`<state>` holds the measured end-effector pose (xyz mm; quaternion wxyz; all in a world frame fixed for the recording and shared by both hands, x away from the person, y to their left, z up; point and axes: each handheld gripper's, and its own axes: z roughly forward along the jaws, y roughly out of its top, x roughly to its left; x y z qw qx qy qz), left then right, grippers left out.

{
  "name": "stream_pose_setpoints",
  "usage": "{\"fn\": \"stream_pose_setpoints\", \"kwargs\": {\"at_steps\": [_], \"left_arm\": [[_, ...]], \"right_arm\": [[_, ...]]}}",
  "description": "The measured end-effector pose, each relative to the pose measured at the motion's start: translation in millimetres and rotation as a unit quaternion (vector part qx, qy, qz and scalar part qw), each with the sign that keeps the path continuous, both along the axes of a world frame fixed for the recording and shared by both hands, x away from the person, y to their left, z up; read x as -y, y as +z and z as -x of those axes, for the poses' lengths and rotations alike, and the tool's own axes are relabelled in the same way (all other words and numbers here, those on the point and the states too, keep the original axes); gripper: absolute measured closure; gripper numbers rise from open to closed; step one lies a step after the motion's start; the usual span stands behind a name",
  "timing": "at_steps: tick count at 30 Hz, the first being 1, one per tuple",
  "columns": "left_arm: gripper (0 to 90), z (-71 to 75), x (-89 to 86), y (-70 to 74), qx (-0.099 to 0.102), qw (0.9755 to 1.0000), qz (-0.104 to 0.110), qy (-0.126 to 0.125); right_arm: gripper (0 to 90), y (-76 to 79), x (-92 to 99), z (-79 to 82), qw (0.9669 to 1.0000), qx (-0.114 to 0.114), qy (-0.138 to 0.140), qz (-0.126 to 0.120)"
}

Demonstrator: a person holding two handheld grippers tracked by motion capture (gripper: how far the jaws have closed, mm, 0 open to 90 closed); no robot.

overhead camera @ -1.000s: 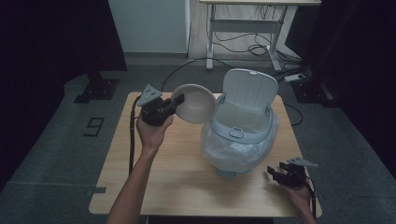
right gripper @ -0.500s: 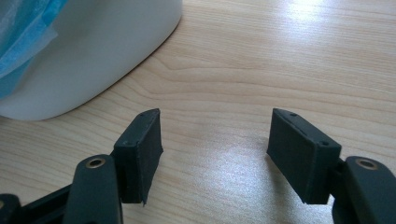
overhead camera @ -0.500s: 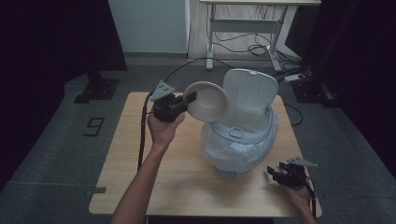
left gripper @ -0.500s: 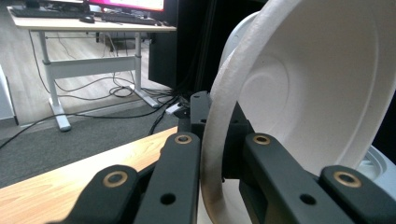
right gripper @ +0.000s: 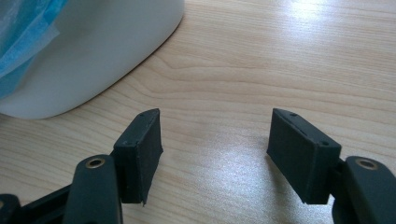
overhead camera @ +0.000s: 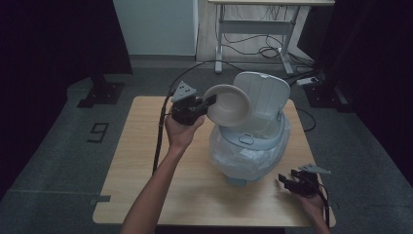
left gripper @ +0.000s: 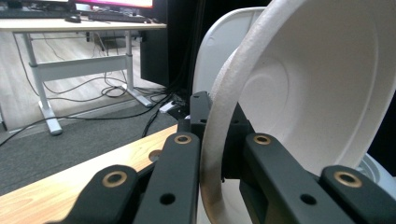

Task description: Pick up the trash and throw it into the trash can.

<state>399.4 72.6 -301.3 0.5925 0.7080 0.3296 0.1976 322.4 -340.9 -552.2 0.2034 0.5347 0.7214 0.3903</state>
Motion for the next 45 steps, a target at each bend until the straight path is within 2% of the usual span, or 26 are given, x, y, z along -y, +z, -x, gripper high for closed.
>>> {"fn": "stream_pose_setpoints", "kwargs": {"at_steps": [7, 15, 33, 41, 45], "left_arm": [[86.0, -2.9, 9.7, 2.1, 0.000, 1.0000, -0.001, -0.006], [85.4, -5.6, 25.1, 4.1, 0.005, 0.9998, -0.017, -0.009], [85.0, -15.0, 49.1, 6.0, 0.005, 0.9995, -0.025, -0.019], [84.0, -19.2, 65.1, 8.6, 0.011, 0.9993, -0.026, -0.022], [83.3, -19.8, 69.4, 7.3, 0.010, 0.9994, -0.021, -0.026]], "right_arm": [[34.5, -0.1, 0.1, -0.3, 1.0000, -0.002, 0.001, -0.001], [34.5, -0.2, 0.1, -0.6, 1.0000, -0.003, 0.003, -0.001], [34.4, -0.3, 0.0, -0.9, 1.0000, -0.004, 0.005, 0.000], [34.4, -0.4, 0.1, -1.0, 1.0000, -0.005, 0.006, 0.000], [34.4, -0.4, 0.1, -1.0, 1.0000, -0.005, 0.006, 0.000]]}}
